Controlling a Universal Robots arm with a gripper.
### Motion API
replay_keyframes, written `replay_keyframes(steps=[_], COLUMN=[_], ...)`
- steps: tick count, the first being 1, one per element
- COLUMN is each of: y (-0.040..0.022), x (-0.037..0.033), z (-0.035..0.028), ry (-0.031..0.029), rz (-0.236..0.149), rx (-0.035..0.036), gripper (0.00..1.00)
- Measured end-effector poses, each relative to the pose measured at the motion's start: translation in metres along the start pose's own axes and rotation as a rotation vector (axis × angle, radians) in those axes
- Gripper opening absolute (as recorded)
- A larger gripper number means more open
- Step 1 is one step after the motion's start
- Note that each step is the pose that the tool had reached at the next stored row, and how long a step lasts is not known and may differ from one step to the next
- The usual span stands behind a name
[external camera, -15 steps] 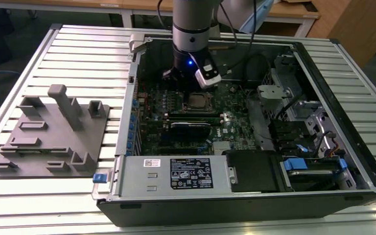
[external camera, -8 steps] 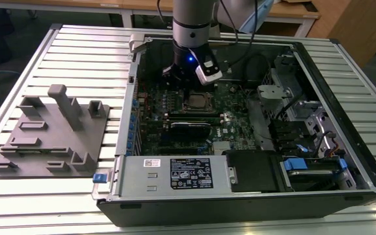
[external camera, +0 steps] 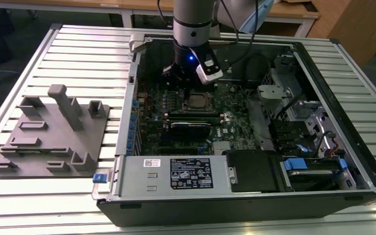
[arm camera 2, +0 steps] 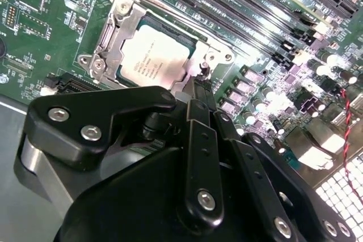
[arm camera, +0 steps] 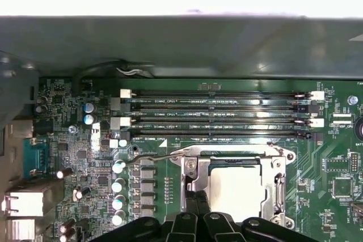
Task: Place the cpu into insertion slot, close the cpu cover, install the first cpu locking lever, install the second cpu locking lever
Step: 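Close the cpu cover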
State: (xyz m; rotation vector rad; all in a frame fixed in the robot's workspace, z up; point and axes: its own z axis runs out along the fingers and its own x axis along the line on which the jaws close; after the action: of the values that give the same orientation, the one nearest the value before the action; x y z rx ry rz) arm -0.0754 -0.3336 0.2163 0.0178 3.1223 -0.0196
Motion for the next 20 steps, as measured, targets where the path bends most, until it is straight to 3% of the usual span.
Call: replay_keyframes(steps=[20], y=[0.0001], x=[-0.0051], z=[0.0000], ry=[0.0000], rz=[0.000], rx=[0.0000], gripper=[0.11])
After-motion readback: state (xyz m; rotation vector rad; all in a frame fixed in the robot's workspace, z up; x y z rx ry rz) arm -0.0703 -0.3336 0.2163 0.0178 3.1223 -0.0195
